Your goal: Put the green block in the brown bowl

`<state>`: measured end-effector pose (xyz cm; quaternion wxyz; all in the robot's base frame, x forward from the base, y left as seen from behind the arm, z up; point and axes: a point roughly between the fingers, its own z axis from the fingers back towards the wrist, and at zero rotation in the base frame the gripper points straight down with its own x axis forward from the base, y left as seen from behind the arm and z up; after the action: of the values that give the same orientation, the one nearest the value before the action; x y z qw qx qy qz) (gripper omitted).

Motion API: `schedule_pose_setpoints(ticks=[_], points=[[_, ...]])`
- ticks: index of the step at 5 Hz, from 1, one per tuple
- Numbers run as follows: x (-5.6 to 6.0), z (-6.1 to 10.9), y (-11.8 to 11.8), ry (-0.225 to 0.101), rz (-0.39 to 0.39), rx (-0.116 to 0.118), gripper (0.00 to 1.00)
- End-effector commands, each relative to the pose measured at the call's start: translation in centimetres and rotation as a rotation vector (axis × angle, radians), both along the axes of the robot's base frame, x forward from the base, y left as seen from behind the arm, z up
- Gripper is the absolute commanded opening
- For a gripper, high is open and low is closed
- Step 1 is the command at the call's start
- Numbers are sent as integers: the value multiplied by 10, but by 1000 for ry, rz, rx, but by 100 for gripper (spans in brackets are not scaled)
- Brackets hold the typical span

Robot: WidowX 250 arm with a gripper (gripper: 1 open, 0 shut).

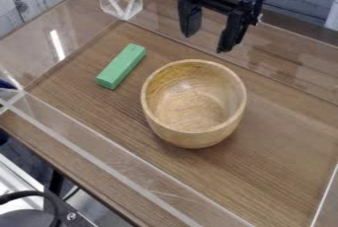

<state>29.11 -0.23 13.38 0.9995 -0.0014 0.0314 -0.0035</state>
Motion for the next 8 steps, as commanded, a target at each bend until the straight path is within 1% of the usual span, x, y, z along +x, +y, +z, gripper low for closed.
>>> schedule_pose_setpoints(ticks=[1, 2, 3, 4, 5, 6, 8], points=[[-7, -1, 18, 2, 23, 5, 100], [-23, -2, 41, -3, 46, 8, 100], [-37, 1, 71, -26, 77, 12, 100], [-42, 1, 99, -40, 97, 20, 100], [-41, -5, 110, -38, 116, 31, 100], [-39, -15, 122, -37, 127, 38, 100], [-35, -40, 144, -43, 147, 54, 100]])
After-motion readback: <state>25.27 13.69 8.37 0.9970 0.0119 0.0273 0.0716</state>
